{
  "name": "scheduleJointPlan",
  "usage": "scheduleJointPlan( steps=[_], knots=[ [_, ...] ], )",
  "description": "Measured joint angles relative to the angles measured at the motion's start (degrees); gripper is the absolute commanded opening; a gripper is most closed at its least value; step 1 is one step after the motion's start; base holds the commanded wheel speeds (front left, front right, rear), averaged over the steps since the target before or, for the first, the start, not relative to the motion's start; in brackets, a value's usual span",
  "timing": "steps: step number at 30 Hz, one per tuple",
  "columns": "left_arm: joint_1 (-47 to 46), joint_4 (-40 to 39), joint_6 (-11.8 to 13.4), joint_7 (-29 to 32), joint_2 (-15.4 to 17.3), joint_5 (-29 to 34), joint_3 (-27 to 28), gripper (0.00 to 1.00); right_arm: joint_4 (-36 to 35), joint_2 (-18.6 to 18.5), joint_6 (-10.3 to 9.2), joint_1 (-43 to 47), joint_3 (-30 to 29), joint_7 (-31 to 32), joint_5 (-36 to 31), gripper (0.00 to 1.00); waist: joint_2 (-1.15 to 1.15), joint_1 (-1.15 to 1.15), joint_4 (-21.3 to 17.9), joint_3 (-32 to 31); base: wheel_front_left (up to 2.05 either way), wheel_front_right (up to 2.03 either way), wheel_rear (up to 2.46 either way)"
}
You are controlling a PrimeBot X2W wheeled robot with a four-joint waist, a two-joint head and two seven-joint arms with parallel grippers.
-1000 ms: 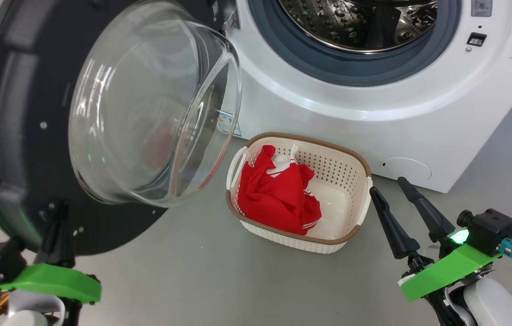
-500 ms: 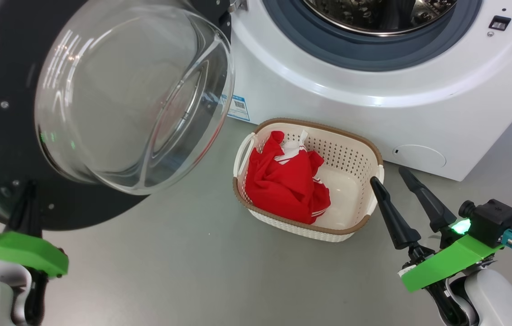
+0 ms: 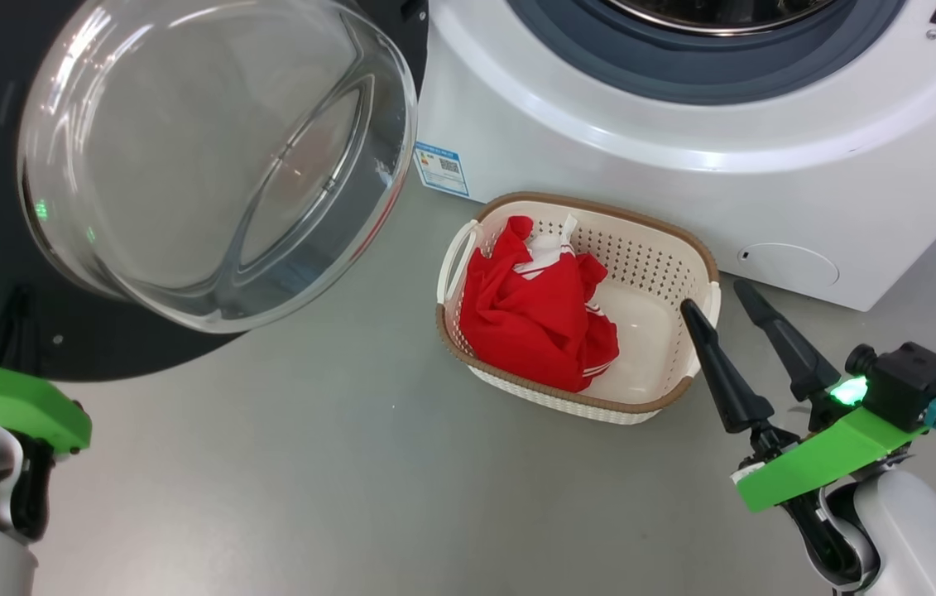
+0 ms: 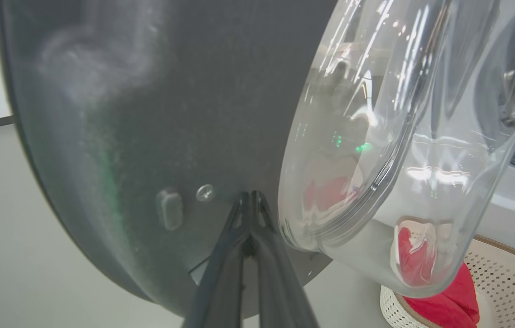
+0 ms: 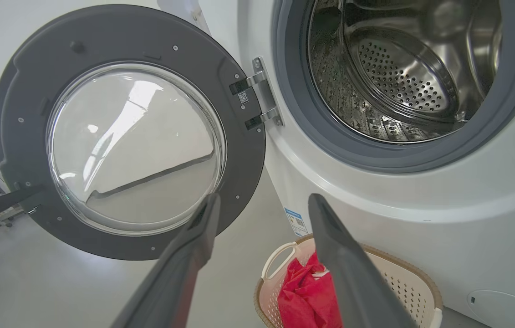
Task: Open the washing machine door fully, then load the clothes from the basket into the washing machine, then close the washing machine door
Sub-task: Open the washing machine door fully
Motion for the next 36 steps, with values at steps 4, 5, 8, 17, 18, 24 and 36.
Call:
scheduleJointPlan(
  steps=[4, 5, 8, 17, 18, 24, 36],
  knots=[
    [-2.01, 2.9, -0.52, -0.96, 0.03, 0.0, -0.41, 0.0, 0.03, -0.14, 0.0, -0.59, 0.01, 0.0, 0.0, 1.0, 0.0, 0.0, 0.21, 0.4, 0.0, 0.0, 0.0],
    [-2.37, 3.47, -0.53, -1.04, 0.03, 0.0, -0.55, 0.0, 0.04, -0.13, 0.0, -0.62, 0.01, 0.0, 0.0, 1.0, 0.0, 0.0, 0.22, 0.38, 0.0, 0.0, 0.0],
    [-2.97, 4.82, -1.01, -1.9, 0.04, 0.0, -0.86, 0.0, 0.09, -0.16, 0.0, -0.62, -0.01, 0.0, 0.0, 1.0, 0.0, 0.0, 0.28, 0.23, 0.0, 0.0, 0.0],
    [-3.83, 7.73, -1.86, -3.53, 0.02, -0.01, -1.62, 0.0, 0.31, -0.19, 0.0, -0.61, -0.03, 0.0, 0.02, 1.0, 0.0, 0.0, 0.3, -0.45, 0.0, 0.0, 0.0],
    [-3.83, 7.88, -1.89, -3.68, 0.03, -0.01, -1.7, 0.0, 0.34, -0.19, 0.0, -0.61, -0.02, 0.0, 0.02, 1.0, 0.0, 0.0, 0.26, -0.52, 0.0, 0.0, 0.0],
    [-3.81, 8.6, -2.01, -4.64, -0.02, -0.21, -2.16, 0.0, 0.67, -0.2, 0.0, -0.6, -0.02, 0.0, 0.47, 1.0, 0.0, 0.0, 0.07, -1.04, 0.0, 0.0, 0.0],
    [-0.79, 6.24, -2.37, -6.34, -0.3, -1.3, -2.2, 0.0, 0.75, -0.21, 0.0, -0.57, -0.02, 0.0, 0.54, 1.0, 0.0, 0.0, -0.84, -2.21, 0.0, 0.0, 0.0]
  ],
)
